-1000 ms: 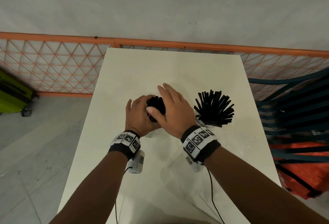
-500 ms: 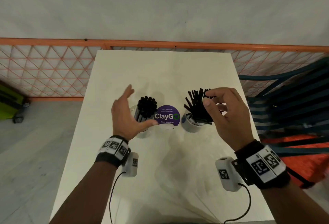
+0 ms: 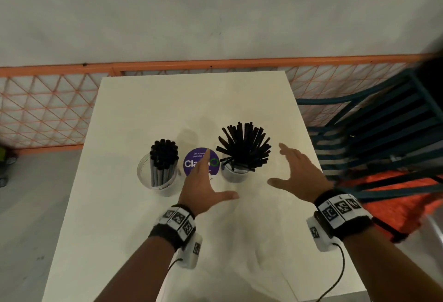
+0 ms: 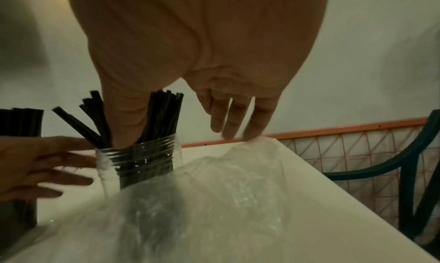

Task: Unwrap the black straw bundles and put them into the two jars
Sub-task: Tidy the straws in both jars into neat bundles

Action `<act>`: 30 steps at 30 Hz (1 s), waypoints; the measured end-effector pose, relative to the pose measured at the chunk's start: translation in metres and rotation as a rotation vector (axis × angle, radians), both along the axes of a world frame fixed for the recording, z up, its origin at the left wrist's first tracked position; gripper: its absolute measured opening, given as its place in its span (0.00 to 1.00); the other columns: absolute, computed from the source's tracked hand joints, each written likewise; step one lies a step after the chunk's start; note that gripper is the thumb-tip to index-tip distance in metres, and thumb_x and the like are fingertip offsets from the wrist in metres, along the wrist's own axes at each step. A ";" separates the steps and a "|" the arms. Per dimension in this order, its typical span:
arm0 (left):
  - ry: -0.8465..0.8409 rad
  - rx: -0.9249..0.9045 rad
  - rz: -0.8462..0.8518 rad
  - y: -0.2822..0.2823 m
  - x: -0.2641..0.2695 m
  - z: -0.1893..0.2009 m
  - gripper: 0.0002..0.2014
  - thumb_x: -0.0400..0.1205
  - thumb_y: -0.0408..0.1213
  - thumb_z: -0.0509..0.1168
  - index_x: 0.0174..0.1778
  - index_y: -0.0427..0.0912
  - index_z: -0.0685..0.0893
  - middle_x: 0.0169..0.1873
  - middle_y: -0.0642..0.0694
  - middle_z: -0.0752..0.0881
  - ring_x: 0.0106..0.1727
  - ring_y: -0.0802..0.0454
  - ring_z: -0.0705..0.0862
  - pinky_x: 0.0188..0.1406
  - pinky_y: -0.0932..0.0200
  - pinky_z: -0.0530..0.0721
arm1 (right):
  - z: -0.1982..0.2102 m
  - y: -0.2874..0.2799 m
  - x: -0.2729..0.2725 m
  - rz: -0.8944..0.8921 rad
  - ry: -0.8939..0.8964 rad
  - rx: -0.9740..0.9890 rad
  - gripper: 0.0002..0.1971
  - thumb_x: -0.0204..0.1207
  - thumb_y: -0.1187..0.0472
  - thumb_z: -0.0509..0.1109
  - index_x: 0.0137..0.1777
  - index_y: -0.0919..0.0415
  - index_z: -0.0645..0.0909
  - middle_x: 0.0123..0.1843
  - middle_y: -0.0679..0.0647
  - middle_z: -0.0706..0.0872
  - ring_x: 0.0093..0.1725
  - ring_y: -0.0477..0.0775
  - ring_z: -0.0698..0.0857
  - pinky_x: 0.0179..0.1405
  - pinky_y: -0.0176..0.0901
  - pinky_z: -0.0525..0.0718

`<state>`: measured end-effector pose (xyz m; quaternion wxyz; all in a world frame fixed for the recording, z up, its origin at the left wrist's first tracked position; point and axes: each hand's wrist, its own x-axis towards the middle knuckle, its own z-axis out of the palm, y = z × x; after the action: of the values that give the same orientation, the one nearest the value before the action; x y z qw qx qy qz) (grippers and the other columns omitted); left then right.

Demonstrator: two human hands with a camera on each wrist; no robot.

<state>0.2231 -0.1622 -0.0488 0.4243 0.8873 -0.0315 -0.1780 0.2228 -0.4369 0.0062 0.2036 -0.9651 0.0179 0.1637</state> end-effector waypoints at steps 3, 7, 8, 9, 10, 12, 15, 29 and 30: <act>-0.120 0.052 -0.045 -0.018 0.042 -0.004 0.68 0.51 0.79 0.75 0.84 0.49 0.60 0.78 0.46 0.75 0.79 0.47 0.73 0.77 0.38 0.74 | 0.000 0.009 0.026 -0.034 0.085 0.165 0.59 0.62 0.40 0.83 0.86 0.49 0.49 0.69 0.48 0.74 0.51 0.48 0.80 0.56 0.48 0.82; -0.343 0.098 -0.193 -0.044 0.072 -0.001 0.57 0.55 0.79 0.72 0.76 0.47 0.74 0.67 0.46 0.81 0.69 0.42 0.80 0.67 0.38 0.79 | 0.001 0.032 0.052 0.044 0.044 0.340 0.52 0.58 0.52 0.87 0.81 0.48 0.62 0.63 0.48 0.81 0.51 0.48 0.84 0.57 0.50 0.83; -0.352 0.108 -0.219 -0.049 0.076 0.001 0.56 0.55 0.76 0.73 0.76 0.46 0.75 0.67 0.44 0.82 0.69 0.39 0.80 0.67 0.37 0.79 | 0.001 0.038 0.055 0.057 0.042 0.383 0.49 0.56 0.53 0.86 0.78 0.46 0.66 0.63 0.49 0.83 0.56 0.51 0.84 0.58 0.51 0.83; -0.359 0.107 -0.242 -0.053 0.079 0.001 0.56 0.55 0.74 0.74 0.76 0.46 0.75 0.66 0.44 0.82 0.68 0.39 0.81 0.67 0.37 0.79 | 0.002 0.043 0.057 0.058 0.051 0.419 0.46 0.55 0.53 0.86 0.75 0.46 0.69 0.62 0.49 0.84 0.59 0.52 0.84 0.60 0.51 0.83; -0.364 0.095 -0.256 -0.057 0.081 0.002 0.55 0.54 0.73 0.75 0.75 0.46 0.74 0.66 0.44 0.83 0.67 0.40 0.81 0.67 0.37 0.79 | 0.004 0.047 0.058 0.050 0.056 0.458 0.45 0.54 0.54 0.86 0.74 0.46 0.71 0.62 0.48 0.85 0.61 0.52 0.83 0.60 0.50 0.82; -0.363 0.021 -0.243 -0.062 0.080 0.005 0.50 0.57 0.68 0.76 0.72 0.46 0.75 0.63 0.45 0.84 0.62 0.42 0.83 0.66 0.38 0.81 | 0.007 0.053 0.058 0.010 0.054 0.514 0.44 0.56 0.57 0.87 0.73 0.50 0.72 0.62 0.46 0.83 0.60 0.50 0.82 0.61 0.47 0.80; -0.404 -0.142 -0.121 -0.062 0.075 0.007 0.27 0.66 0.54 0.73 0.59 0.51 0.75 0.50 0.42 0.87 0.48 0.40 0.86 0.51 0.38 0.86 | 0.010 0.059 0.056 -0.016 0.046 0.536 0.43 0.60 0.55 0.87 0.75 0.54 0.71 0.61 0.47 0.82 0.57 0.50 0.82 0.63 0.49 0.82; -0.456 0.154 -0.091 -0.069 0.071 0.015 0.28 0.67 0.53 0.68 0.62 0.43 0.83 0.58 0.45 0.88 0.70 0.37 0.79 0.72 0.38 0.72 | 0.006 0.053 0.043 -0.129 -0.053 0.425 0.31 0.70 0.45 0.79 0.71 0.54 0.77 0.61 0.51 0.85 0.51 0.48 0.79 0.45 0.35 0.74; -0.460 0.212 -0.123 -0.071 0.070 0.011 0.32 0.67 0.57 0.65 0.64 0.44 0.82 0.61 0.46 0.87 0.75 0.37 0.76 0.75 0.35 0.69 | 0.003 0.050 0.042 -0.137 -0.033 0.404 0.31 0.70 0.45 0.79 0.72 0.54 0.76 0.63 0.51 0.84 0.50 0.48 0.79 0.44 0.35 0.73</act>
<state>0.2929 -0.2328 -0.0373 0.2988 0.9404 -0.1623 0.0005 0.2644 -0.3865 0.0090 0.4039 -0.9037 0.0468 0.1339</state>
